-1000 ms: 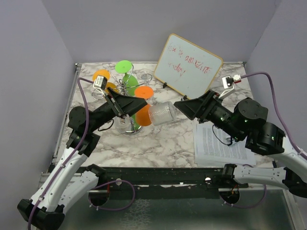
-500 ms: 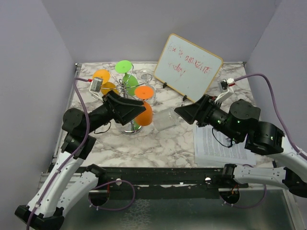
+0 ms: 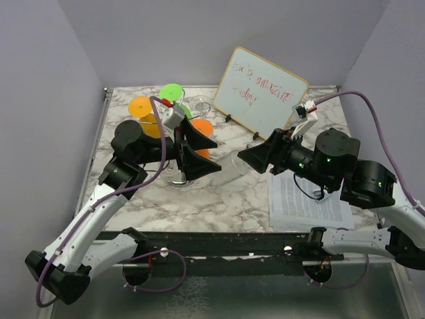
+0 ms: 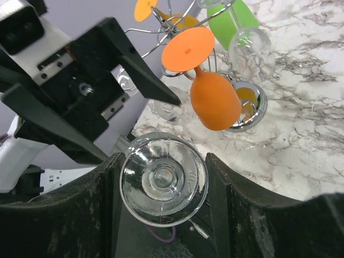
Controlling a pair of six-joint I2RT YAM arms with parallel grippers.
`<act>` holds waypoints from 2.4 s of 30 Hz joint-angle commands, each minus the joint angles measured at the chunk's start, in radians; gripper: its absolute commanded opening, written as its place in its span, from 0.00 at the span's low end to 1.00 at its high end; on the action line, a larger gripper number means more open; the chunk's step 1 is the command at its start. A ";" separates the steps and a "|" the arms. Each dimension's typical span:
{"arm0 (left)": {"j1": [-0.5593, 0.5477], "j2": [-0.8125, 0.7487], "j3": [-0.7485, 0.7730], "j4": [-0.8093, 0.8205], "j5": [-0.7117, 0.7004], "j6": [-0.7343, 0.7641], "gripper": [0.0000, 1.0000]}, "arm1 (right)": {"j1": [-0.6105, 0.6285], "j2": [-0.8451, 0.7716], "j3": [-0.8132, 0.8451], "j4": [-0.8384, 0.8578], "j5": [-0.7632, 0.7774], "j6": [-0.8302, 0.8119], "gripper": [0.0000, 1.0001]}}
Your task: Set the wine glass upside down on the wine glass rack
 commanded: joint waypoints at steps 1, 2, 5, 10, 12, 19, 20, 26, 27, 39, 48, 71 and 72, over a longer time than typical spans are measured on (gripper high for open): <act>-0.110 0.031 0.001 -0.033 0.102 0.159 0.99 | 0.005 0.017 0.062 0.005 -0.066 -0.038 0.01; -0.134 0.040 0.003 -0.035 0.098 0.174 0.99 | 0.005 0.020 0.066 0.007 -0.073 -0.041 0.01; -0.179 0.067 0.011 -0.057 0.090 0.211 0.99 | 0.005 0.024 0.068 0.007 -0.084 -0.045 0.01; -0.205 0.086 -0.006 -0.093 0.054 0.233 0.99 | 0.005 0.019 0.066 0.008 -0.088 -0.052 0.01; -0.212 0.093 -0.007 -0.097 0.042 0.231 0.99 | 0.005 0.020 0.070 0.004 -0.090 -0.059 0.01; -0.231 0.152 0.036 -0.194 0.008 0.253 0.77 | 0.005 0.029 0.080 0.003 -0.106 -0.085 0.01; -0.232 0.159 0.043 -0.205 0.006 0.255 0.73 | 0.005 0.031 0.080 0.003 -0.110 -0.089 0.01; -0.237 0.160 0.055 -0.209 0.032 0.274 0.69 | 0.005 0.042 0.077 0.013 -0.136 -0.107 0.01; -0.237 0.160 0.054 -0.210 0.032 0.278 0.77 | 0.005 0.044 0.077 0.013 -0.137 -0.110 0.01; -0.240 0.131 0.060 -0.210 0.027 0.333 0.36 | 0.005 0.052 0.062 0.035 -0.139 -0.116 0.01; -0.242 0.059 0.030 -0.151 -0.062 0.354 0.00 | 0.005 0.035 0.031 0.114 -0.127 -0.106 0.59; -0.241 -0.284 0.006 -0.139 -0.901 0.416 0.00 | 0.005 -0.020 -0.049 0.362 -0.017 -0.130 0.90; -0.242 -0.291 0.016 -0.154 -0.951 0.424 0.00 | 0.005 -0.018 -0.052 0.363 -0.014 -0.131 0.90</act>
